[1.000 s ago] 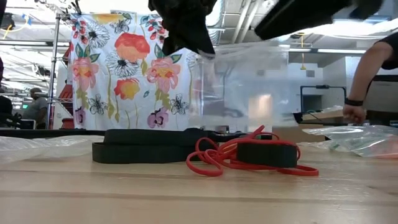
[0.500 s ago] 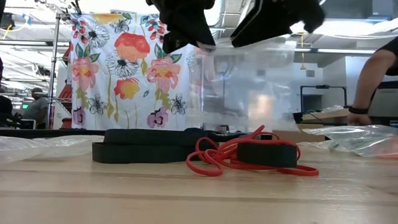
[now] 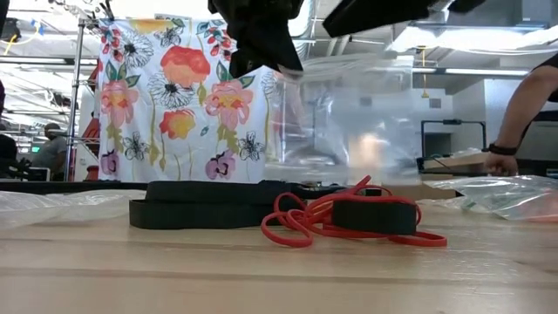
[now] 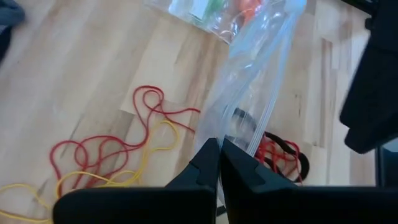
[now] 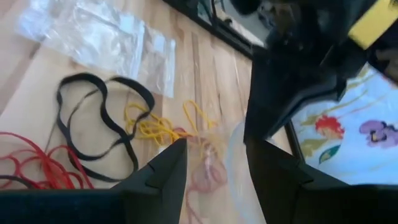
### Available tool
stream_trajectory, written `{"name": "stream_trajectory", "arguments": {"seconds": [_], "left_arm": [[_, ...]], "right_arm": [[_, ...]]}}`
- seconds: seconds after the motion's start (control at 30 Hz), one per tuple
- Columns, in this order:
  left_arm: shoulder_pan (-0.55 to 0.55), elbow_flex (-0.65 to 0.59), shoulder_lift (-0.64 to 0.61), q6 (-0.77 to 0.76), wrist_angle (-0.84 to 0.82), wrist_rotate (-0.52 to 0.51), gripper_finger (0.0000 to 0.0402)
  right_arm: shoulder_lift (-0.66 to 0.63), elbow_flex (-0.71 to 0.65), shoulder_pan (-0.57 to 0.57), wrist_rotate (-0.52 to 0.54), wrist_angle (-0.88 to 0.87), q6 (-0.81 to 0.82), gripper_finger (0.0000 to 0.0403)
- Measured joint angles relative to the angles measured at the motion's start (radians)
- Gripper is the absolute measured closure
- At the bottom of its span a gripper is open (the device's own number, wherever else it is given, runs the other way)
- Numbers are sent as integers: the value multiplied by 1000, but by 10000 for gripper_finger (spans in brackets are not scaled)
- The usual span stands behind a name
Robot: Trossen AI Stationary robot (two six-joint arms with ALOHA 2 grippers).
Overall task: Sort rubber bands
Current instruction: Open the transparent zip bag
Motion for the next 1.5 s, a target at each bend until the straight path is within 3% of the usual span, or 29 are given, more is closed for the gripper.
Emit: {"name": "stream_trajectory", "arguments": {"seconds": [0.23, 0.63, 0.73, 0.9, 1.07, 1.2, 1.5], "left_arm": [[-13, 0, 0, -8, 7, 30, 401], [-35, 0, 0, 4, 104, 106, 401], [-34, 0, 0, 8, 110, 103, 401], [-34, 0, 0, 18, 125, 37, 401], [-35, 0, 3, 47, 129, -76, 401], [-43, 0, 6, 73, 142, -82, 401], [-78, 0, 19, 78, 156, -30, 401]], "right_arm": [[0, 0, -24, -32, -37, 14, 239], [0, 0, -61, -59, -247, 215, 246], [0, 0, -61, -60, -253, 242, 278], [0, 0, -70, -95, -252, 242, 381], [0, -1, -85, -217, -154, 255, 393], [0, -1, -90, -308, -62, 253, 400], [0, -1, -97, -334, 62, 154, 401]]}}
